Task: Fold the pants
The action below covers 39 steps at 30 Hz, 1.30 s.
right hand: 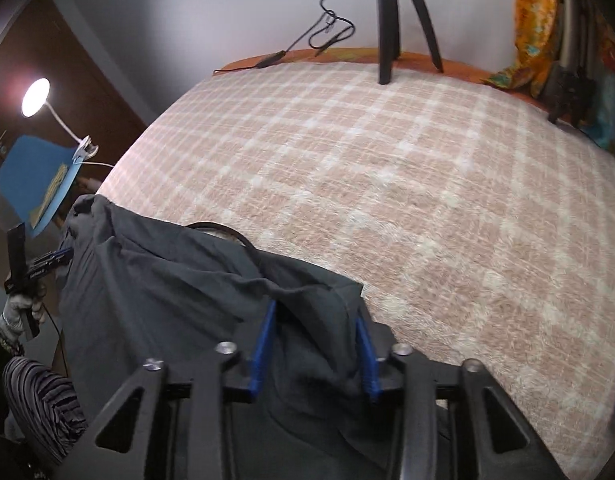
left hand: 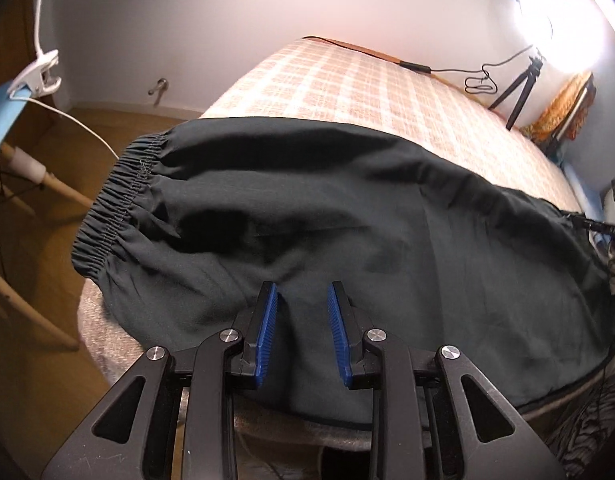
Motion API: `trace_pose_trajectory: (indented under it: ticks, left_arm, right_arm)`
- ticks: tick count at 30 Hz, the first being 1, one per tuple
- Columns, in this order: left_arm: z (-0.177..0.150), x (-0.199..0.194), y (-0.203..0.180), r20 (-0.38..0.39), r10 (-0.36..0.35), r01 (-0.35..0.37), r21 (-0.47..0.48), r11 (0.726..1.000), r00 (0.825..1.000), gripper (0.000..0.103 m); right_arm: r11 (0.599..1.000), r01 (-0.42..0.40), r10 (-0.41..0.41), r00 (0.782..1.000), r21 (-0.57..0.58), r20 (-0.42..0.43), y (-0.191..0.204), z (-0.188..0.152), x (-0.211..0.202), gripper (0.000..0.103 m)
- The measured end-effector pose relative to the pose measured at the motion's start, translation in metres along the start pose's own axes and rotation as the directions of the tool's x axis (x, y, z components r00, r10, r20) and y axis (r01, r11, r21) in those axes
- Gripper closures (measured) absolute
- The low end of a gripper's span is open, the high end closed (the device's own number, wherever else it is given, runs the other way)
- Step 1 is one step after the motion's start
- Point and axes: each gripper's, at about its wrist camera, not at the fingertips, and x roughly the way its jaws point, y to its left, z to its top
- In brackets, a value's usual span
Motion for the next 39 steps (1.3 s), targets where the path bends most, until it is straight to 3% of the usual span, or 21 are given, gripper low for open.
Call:
trace_pose_trajectory:
  ticks: [2, 5, 8, 11, 16, 21, 22, 23, 24, 26, 32, 39]
  left_arm:
    - [-0.001, 0.000, 0.001, -0.003, -0.001, 0.001, 0.003, 1.000, 1.000, 0.079]
    - [-0.001, 0.001, 0.002, -0.004, 0.004, -0.004, 0.007, 1.000, 1.000, 0.079]
    - [0.001, 0.002, 0.001, 0.005, 0.002, -0.002, 0.000, 1.000, 1.000, 0.079]
    - [0.003, 0.003, 0.002, 0.003, -0.002, 0.002, 0.005, 1.000, 1.000, 0.079]
    - [0.004, 0.003, 0.013, 0.016, -0.020, 0.021, -0.040, 0.999, 1.000, 0.079]
    - [-0.002, -0.015, 0.038, 0.064, 0.014, -0.005, -0.143, 0.990, 0.998, 0.078]
    - [-0.005, -0.022, 0.046, 0.077, 0.023, -0.010, -0.168, 0.986, 0.997, 0.072]
    - [-0.007, -0.027, 0.053, 0.085, 0.030, -0.014, -0.190, 0.982, 0.996, 0.058]
    - [-0.010, -0.033, 0.062, 0.097, 0.036, -0.013, -0.222, 0.975, 0.995, 0.054]
    - [-0.017, -0.045, 0.083, 0.120, 0.016, 0.022, -0.304, 0.952, 0.993, 0.050]
    - [-0.033, -0.049, 0.125, 0.165, -0.092, 0.163, -0.497, 0.852, 0.982, 0.050]
    - [-0.038, -0.033, 0.144, 0.223, -0.150, 0.256, -0.588, 0.767, 0.963, 0.050]
  right_arm:
    - [0.999, 0.003, -0.002, 1.000, -0.033, 0.011, 0.007, 0.003, -0.001, 0.087]
    - [0.994, 0.035, -0.034, 0.999, -0.106, 0.013, 0.020, 0.008, -0.002, 0.098]
    - [0.985, 0.125, -0.119, 0.992, -0.118, 0.050, 0.010, 0.020, -0.005, 0.100]
    - [0.998, 0.056, -0.058, 0.995, 0.028, 0.077, -0.021, 0.030, -0.007, 0.101]
    - [0.996, 0.086, -0.085, 0.996, -0.010, 0.039, -0.018, 0.029, 0.006, 0.101]
    - [0.992, 0.125, -0.124, 0.992, -0.018, 0.017, -0.018, 0.029, 0.015, 0.100]
    - [0.990, 0.136, -0.135, 0.991, -0.024, 0.015, -0.016, 0.028, 0.015, 0.098]
    - [0.989, 0.144, -0.144, 0.990, -0.024, 0.013, -0.015, 0.028, 0.015, 0.094]
    - [0.988, 0.155, -0.155, 0.988, -0.015, 0.015, -0.014, 0.028, 0.014, 0.091]
    - [0.987, 0.161, -0.161, 0.987, 0.010, 0.029, -0.012, 0.026, 0.008, 0.065]
    - [0.989, 0.136, -0.140, 0.986, 0.054, 0.086, 0.002, 0.011, -0.022, 0.059]
    - [0.996, 0.056, -0.065, 0.987, 0.070, 0.149, 0.035, -0.017, -0.059, 0.049]
